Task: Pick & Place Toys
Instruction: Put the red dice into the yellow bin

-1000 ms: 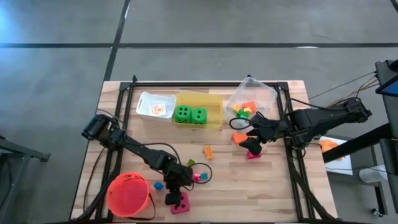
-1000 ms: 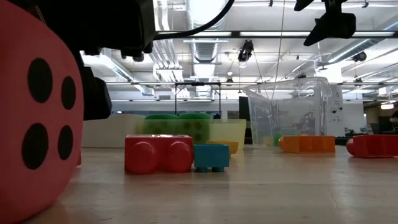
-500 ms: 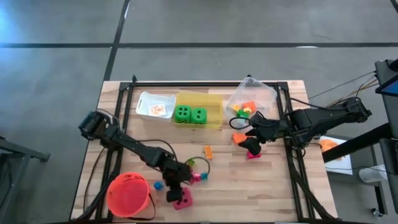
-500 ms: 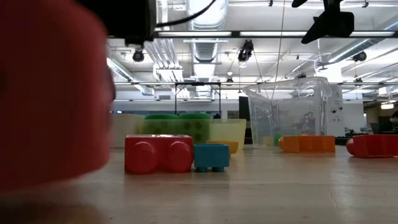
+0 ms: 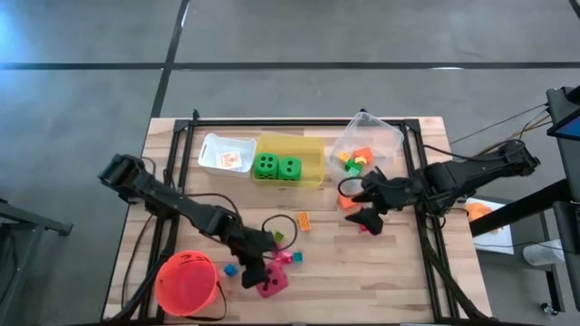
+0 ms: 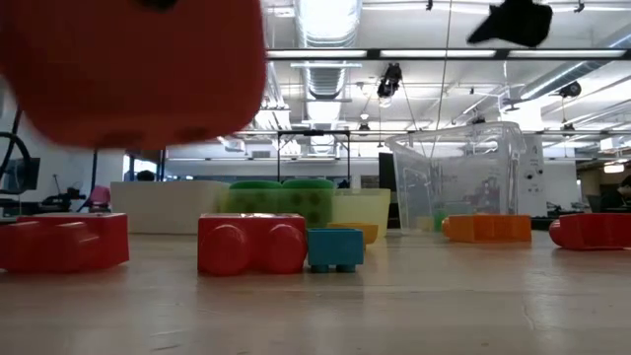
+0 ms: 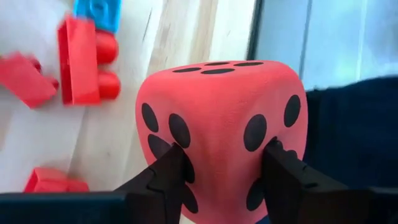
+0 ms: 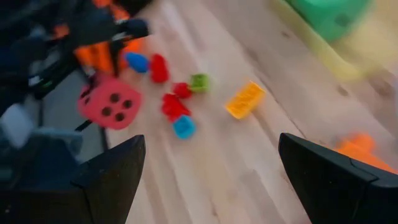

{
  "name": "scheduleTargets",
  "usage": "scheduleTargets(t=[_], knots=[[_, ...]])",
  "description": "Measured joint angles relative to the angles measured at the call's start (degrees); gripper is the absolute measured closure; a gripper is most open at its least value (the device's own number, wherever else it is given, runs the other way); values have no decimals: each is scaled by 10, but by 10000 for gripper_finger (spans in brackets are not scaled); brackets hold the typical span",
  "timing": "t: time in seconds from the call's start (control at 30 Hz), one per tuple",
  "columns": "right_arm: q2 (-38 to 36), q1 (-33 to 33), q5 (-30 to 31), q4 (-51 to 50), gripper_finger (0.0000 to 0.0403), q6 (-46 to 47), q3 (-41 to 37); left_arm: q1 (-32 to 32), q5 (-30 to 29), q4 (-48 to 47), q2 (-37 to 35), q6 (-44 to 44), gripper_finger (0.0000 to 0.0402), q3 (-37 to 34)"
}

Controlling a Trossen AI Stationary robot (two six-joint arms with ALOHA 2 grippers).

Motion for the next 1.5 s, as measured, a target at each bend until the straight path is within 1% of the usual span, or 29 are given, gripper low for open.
scheduleTargets(t=[0.17, 0.3, 0.4, 0.5, 0.7, 0.87, 1.03, 1.23, 1.4, 1.5], knots=[[2, 53, 3, 111, 39, -111, 0, 12, -48, 11, -46, -15, 256, 0], [24, 93, 46, 195, 39, -209, 1, 36, -71, 52, -79, -38, 266, -1], [57, 108, 81, 214, 39, -268, 20, 58, -74, 93, -88, -56, 266, -2], [102, 113, 92, 212, 39, -301, 52, 78, -73, 137, -96, -63, 270, -2], [184, 115, 106, 198, 39, -345, 140, 96, -63, 161, -104, -64, 275, -2], [242, 117, 106, 129, 39, -359, 219, 100, -58, 162, -110, -63, 278, -2], [282, 116, 104, 60, 39, -349, 272, 101, -55, 163, -118, -52, 279, -2], [299, 100, 101, 52, 39, -337, 300, 100, -53, 168, -124, -41, 288, -2], [301, 91, 98, 55, 39, -338, 302, 100, -48, 179, -124, -37, 291, -2], [301, 87, 79, 57, 39, -338, 302, 100, -46, 196, -124, -28, 291, -2]])
